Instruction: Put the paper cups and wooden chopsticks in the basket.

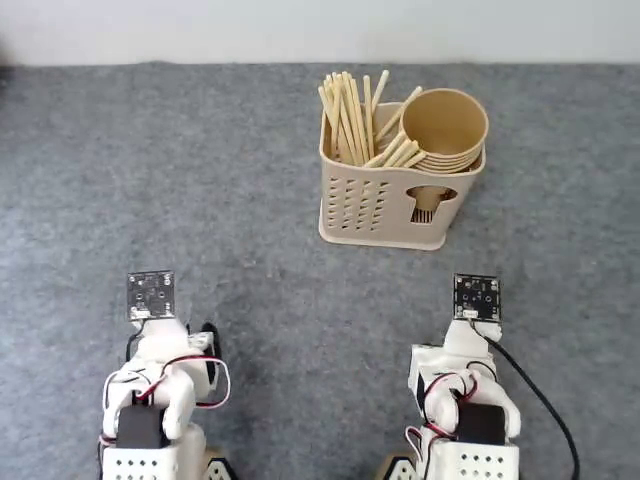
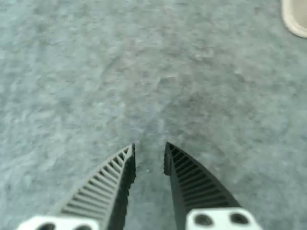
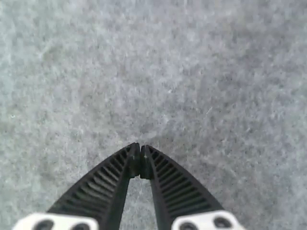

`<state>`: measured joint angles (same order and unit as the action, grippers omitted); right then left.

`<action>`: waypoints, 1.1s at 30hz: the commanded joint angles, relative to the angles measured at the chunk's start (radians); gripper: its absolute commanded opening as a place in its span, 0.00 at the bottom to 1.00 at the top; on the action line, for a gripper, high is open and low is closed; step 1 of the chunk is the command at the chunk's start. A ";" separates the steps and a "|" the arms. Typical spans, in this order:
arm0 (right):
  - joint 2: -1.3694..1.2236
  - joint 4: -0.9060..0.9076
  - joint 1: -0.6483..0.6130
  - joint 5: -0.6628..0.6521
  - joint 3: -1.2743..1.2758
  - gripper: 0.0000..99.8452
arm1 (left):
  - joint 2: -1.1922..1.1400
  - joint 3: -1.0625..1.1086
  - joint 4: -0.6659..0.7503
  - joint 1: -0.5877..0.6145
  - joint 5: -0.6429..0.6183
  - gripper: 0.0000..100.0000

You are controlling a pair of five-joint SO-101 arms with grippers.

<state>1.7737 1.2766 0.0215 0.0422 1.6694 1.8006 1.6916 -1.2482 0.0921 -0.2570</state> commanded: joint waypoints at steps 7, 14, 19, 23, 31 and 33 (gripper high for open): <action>0.001 0.012 0.010 0.003 0.011 0.01 | 0.005 -0.007 -0.003 0.146 -0.002 0.09; 0.001 0.012 0.010 0.003 0.011 0.01 | 0.005 -0.007 -0.003 0.149 -0.002 0.09; 0.001 0.012 0.010 0.003 0.011 0.01 | 0.005 -0.007 -0.003 0.149 -0.002 0.09; 0.001 0.012 0.010 0.003 0.011 0.01 | 0.005 -0.007 -0.003 0.149 -0.002 0.09; 0.001 0.012 0.010 0.003 0.011 0.01 | 0.005 -0.007 -0.003 0.149 -0.002 0.09; 0.001 0.012 0.010 0.003 0.011 0.01 | 0.005 -0.007 -0.003 0.149 -0.002 0.09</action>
<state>1.7737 1.2858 0.0215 0.0422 1.6694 1.8006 1.6916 -1.2482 0.2378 -0.2570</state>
